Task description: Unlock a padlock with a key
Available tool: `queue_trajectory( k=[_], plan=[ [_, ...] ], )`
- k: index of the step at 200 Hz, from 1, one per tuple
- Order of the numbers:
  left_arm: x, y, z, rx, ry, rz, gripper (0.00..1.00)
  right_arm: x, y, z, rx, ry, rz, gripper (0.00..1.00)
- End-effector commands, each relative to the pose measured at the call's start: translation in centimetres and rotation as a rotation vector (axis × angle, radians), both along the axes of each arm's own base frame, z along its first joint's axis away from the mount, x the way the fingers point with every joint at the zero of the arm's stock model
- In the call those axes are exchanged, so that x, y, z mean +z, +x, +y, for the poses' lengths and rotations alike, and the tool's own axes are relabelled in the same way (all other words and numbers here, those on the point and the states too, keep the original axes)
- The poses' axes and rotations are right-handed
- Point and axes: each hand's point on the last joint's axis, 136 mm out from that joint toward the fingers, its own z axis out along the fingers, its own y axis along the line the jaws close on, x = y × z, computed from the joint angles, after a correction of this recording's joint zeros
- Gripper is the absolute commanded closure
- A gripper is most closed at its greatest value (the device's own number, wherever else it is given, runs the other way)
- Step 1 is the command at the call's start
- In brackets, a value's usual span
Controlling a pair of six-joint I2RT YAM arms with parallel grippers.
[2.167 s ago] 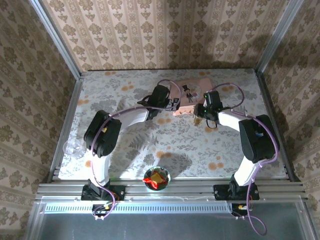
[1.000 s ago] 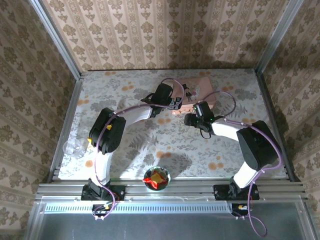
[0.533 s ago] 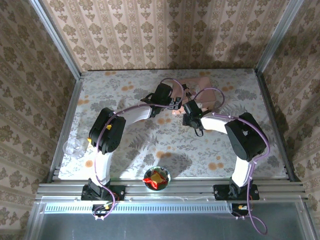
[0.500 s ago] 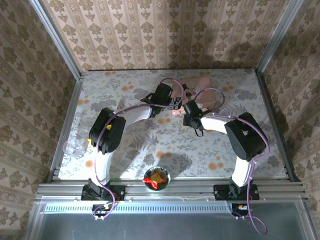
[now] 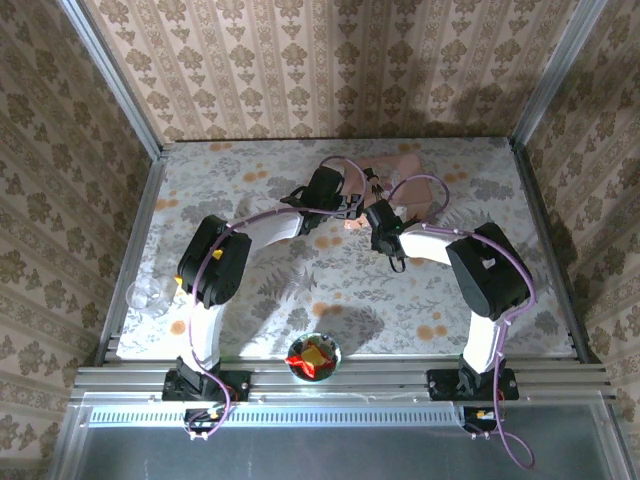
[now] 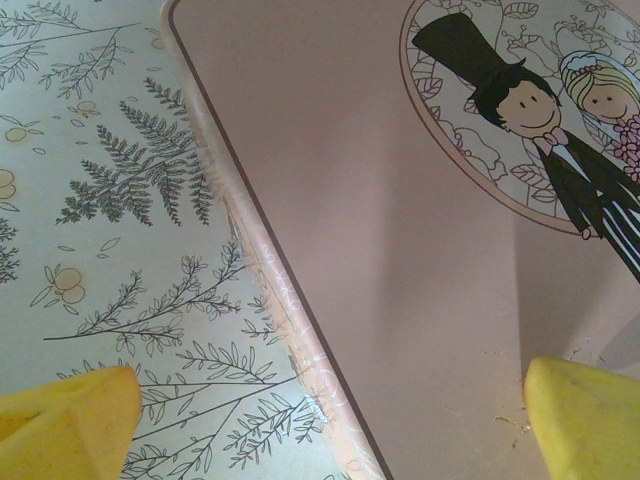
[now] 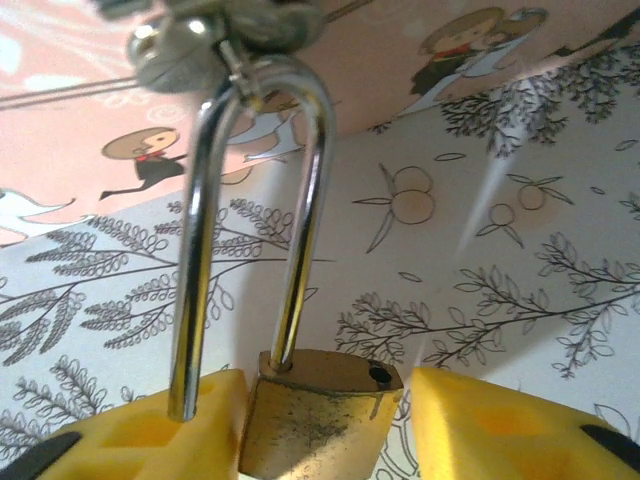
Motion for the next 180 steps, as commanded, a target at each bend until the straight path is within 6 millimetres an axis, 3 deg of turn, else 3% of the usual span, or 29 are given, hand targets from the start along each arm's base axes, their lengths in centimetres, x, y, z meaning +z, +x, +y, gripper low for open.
queue_trajectory(
  k=[1,73,119,180],
  plan=[
    [-3.0,-1.6,1.8,0.008,0.072,0.094,0.01,-1.4,0.1,0.4,-0.014,0.027,0.021,0.63],
    [-3.1,-2.1,1.8,0.010,0.059,0.094,0.01,0.2,0.3,0.0,-0.041,0.120,-0.030,1.00],
    [-2.9,-2.7,1.6,0.016,0.035,0.090,0.01,1.2,0.3,-0.3,-0.041,0.162,-0.050,1.00],
    [-3.1,-3.3,1.2,0.011,0.026,0.103,0.01,2.7,0.1,-1.3,-0.015,0.087,-0.065,1.00]
  ],
)
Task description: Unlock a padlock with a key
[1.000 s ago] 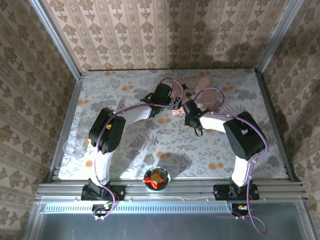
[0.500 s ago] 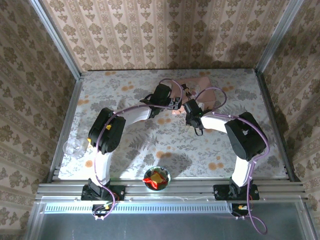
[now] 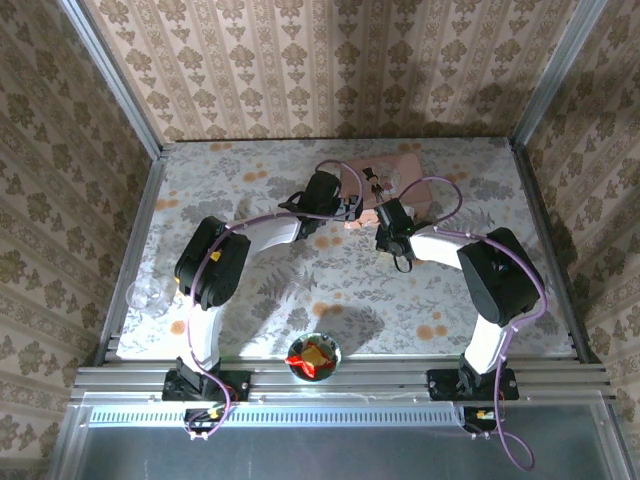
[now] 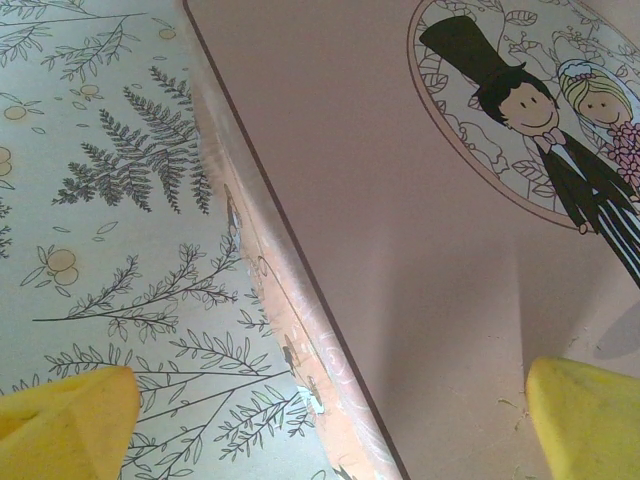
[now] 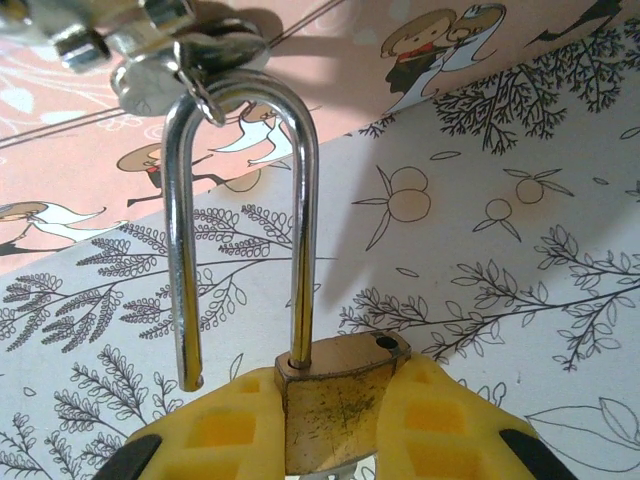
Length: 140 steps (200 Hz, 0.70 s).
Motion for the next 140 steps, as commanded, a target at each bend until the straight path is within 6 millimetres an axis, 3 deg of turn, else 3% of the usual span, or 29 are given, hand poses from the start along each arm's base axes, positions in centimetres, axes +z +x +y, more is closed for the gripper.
queue_trajectory(
  k=[1,94,140],
  plan=[
    [-2.9,-2.7,1.1,-0.019,0.085,0.103,0.01,1.7,0.2,-1.0,-0.010,-0.041,-0.035,1.00],
    [-3.6,-4.5,-0.4,-0.041,0.066,0.129,0.01,2.9,1.3,-0.6,-0.063,0.003,-0.045,1.00],
    [-3.7,-4.7,-0.2,-0.030,0.061,0.134,0.01,4.0,0.7,-1.0,-0.009,-0.041,-0.058,1.00]
  ],
)
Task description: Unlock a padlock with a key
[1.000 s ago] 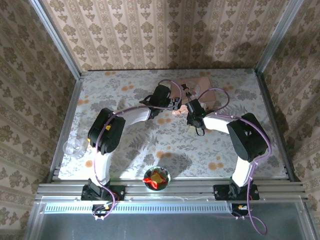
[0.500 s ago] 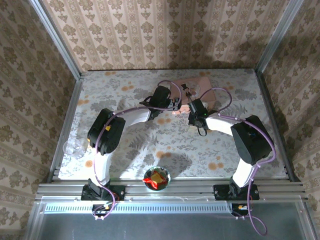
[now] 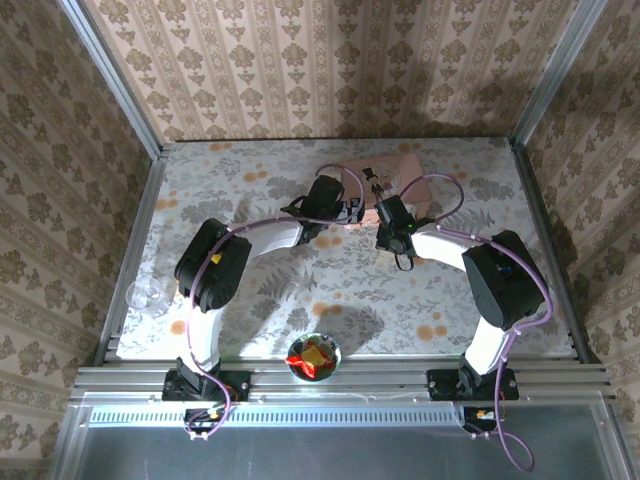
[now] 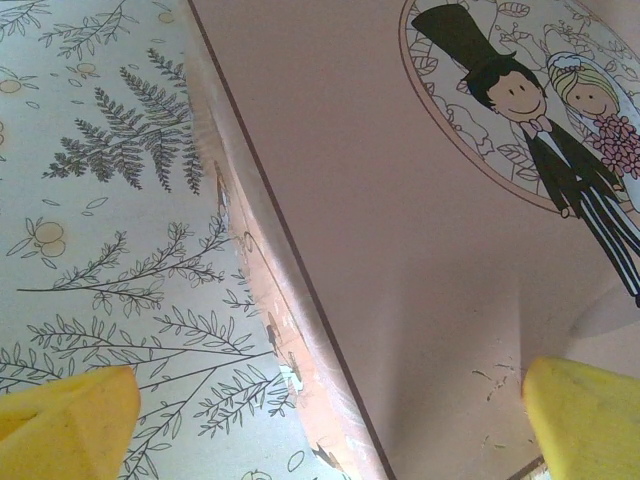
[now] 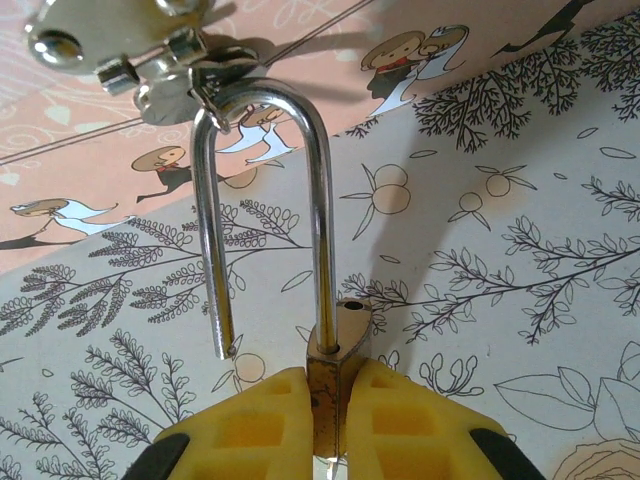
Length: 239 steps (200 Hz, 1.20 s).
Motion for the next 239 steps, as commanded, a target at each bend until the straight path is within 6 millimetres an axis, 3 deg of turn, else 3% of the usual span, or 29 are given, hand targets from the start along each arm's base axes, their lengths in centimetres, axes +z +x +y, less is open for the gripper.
queue_trajectory(
  k=[1,51,239],
  plan=[
    [-3.5,-3.6,0.3,-0.060,0.082,0.124,0.01,2.9,1.0,-0.8,0.002,-0.035,-0.075,1.00],
    [-3.2,-3.6,0.0,-0.062,0.071,0.124,0.01,3.8,0.7,-2.3,0.003,-0.019,-0.101,1.00],
    [-4.9,-4.8,-0.2,-0.063,0.053,0.177,0.03,3.6,5.2,-3.2,-0.070,0.332,-0.220,1.00]
  ],
)
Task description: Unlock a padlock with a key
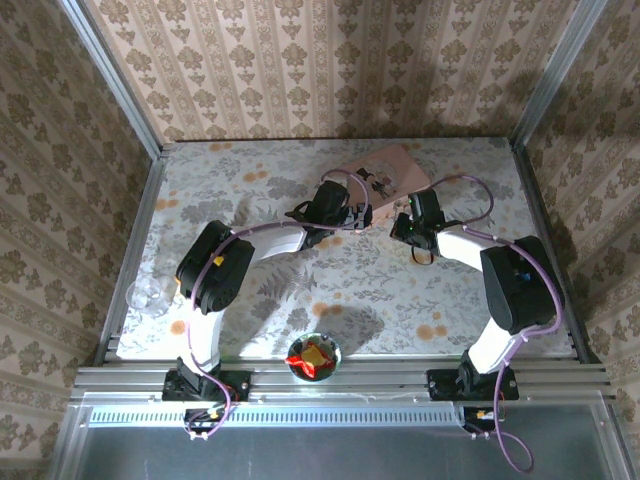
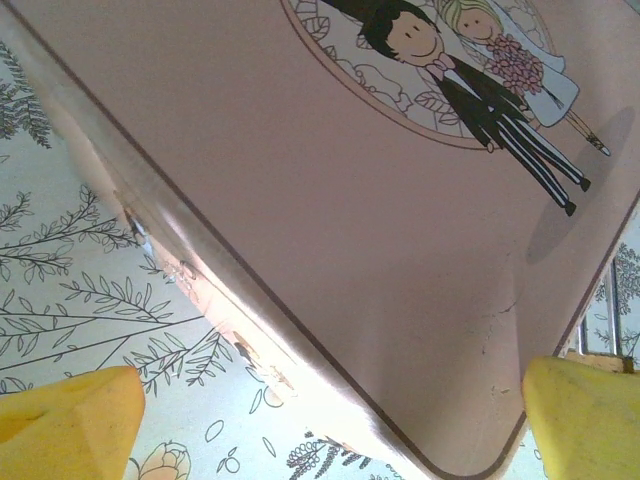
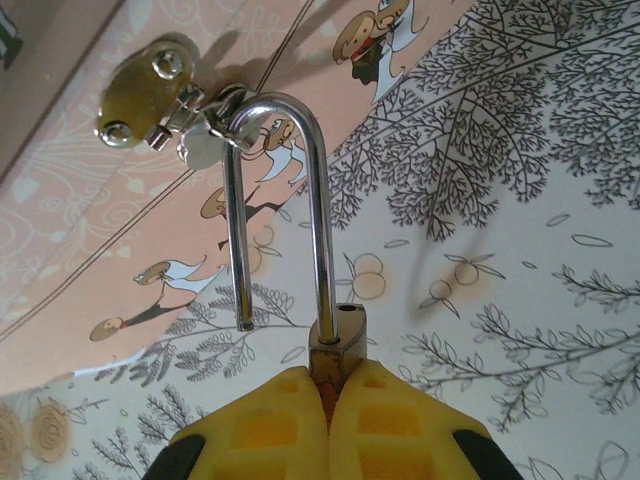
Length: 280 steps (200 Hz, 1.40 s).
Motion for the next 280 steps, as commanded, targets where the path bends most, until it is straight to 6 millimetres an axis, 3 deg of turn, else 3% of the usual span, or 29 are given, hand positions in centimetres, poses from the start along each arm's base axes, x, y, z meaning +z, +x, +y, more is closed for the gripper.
queue_trajectory(
  k=[1,52,129,166,194,220,280],
  plan=[
    [-4.6,-2.9,1.7,-0.031,0.118,0.135,0.03,2.2,3.0,-0.8,-0.067,0.057,-0.122,1.00],
    [-4.8,-2.9,1.8,-0.035,0.107,0.140,0.03,1.7,4.1,-1.4,-0.092,0.137,-0.150,1.00],
    [-5.1,-2.9,1.5,-0.046,0.085,0.153,0.03,3.2,5.1,-1.5,-0.107,0.168,-0.209,1.00],
    [-2.1,-2.3,1.9,-0.027,0.053,0.096,0.04,3.1,5.1,-1.6,-0.109,0.169,-0.204,1.00],
    [1.8,-0.7,3.0,0.060,0.055,-0.025,0.02,3.0,4.4,-1.6,-0.100,0.163,-0.196,1.00],
    [3.2,1.4,3.3,0.106,0.122,-0.106,0.00,3.0,3.7,-1.9,-0.100,0.148,-0.190,1.00],
    [0.6,5.1,1.8,0.054,0.310,-0.092,0.00,3.2,3.0,-1.6,-0.093,0.171,-0.191,1.00]
  ],
)
